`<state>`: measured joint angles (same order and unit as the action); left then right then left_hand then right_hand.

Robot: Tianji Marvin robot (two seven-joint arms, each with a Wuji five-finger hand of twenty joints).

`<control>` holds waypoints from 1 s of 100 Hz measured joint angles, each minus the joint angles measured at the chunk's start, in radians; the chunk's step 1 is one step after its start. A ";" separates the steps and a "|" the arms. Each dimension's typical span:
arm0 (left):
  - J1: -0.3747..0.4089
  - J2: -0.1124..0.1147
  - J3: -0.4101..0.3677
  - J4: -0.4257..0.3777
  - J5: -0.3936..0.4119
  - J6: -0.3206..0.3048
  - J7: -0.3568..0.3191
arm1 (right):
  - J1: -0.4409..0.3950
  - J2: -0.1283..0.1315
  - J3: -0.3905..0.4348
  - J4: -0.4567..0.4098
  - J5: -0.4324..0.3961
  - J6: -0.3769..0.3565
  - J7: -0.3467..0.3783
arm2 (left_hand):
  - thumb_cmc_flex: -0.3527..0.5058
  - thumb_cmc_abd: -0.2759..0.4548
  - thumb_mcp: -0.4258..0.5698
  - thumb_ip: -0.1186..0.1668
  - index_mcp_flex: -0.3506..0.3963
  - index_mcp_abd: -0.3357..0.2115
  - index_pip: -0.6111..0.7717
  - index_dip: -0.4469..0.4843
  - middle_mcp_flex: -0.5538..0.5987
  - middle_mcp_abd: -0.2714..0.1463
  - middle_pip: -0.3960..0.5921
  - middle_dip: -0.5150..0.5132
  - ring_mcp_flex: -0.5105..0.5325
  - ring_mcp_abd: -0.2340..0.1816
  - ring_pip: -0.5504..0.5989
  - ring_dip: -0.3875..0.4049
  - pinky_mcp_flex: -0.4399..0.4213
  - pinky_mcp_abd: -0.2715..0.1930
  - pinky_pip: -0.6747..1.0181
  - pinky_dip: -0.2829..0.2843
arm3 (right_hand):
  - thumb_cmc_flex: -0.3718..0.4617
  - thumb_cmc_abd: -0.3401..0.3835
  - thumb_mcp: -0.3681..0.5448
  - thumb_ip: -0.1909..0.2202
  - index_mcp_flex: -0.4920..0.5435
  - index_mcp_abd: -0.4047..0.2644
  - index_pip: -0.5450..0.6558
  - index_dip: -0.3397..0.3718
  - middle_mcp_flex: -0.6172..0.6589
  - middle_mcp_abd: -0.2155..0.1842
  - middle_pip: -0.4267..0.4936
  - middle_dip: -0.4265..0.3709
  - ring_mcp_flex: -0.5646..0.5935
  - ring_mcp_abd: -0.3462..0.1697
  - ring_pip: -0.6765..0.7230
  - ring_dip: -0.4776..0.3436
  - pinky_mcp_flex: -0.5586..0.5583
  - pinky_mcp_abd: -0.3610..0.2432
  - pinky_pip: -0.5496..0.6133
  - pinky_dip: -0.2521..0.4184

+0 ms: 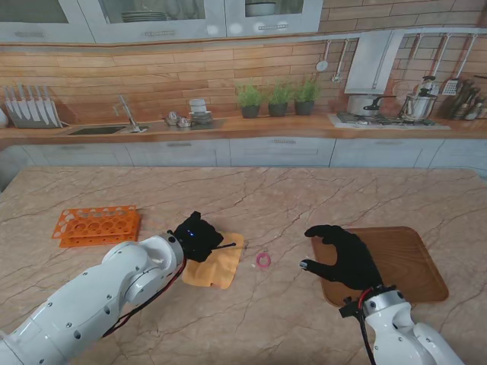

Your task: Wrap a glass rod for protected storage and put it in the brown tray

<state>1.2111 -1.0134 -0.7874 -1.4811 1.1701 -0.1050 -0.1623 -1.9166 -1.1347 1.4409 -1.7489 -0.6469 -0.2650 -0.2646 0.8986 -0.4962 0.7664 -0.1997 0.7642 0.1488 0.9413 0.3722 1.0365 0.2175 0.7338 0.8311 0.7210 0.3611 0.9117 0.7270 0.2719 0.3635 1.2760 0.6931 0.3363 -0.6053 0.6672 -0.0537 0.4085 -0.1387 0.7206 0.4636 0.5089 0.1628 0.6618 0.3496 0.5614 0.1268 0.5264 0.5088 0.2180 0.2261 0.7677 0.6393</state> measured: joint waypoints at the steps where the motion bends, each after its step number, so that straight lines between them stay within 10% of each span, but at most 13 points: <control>1: -0.002 0.000 0.003 0.001 0.002 -0.001 0.001 | 0.000 0.000 0.000 0.000 0.000 0.000 -0.001 | 0.000 0.000 0.000 0.000 0.000 0.000 0.000 0.000 0.000 0.000 0.000 0.000 0.000 0.000 0.000 0.000 0.000 0.000 0.000 0.000 | 0.000 0.000 0.000 0.000 0.000 0.000 0.000 0.000 0.000 0.000 0.000 0.000 0.000 0.000 0.000 0.000 0.000 0.000 0.000 0.000; 100: -0.137 0.000 0.203 0.123 -0.007 0.058 0.060 | -0.019 -0.009 -0.005 -0.008 0.000 0.030 -0.038 | -0.103 -0.018 0.061 -0.009 -0.033 -0.142 0.055 -0.015 -0.041 -0.075 0.078 0.056 -0.015 -0.049 0.012 0.013 -0.008 -0.037 0.000 0.000 | -0.001 0.017 0.000 0.000 0.000 -0.001 0.000 0.000 0.000 0.000 0.000 0.000 0.000 0.000 0.000 0.000 0.000 0.000 -0.006 0.011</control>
<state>1.0736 -1.0138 -0.5846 -1.3586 1.1633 -0.0467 -0.1021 -1.9356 -1.1434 1.4361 -1.7566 -0.6473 -0.2346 -0.3026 0.7956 -0.5146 0.8270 -0.2088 0.7314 0.0067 0.9961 0.3570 0.9953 0.1426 0.8119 0.8875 0.7055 0.3119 0.9233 0.7398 0.2635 0.3264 1.2762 0.6931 0.3357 -0.5882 0.6670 -0.0537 0.4085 -0.1392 0.7204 0.4636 0.5089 0.1628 0.6615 0.3496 0.5614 0.1268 0.5262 0.5088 0.2180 0.2264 0.7613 0.6508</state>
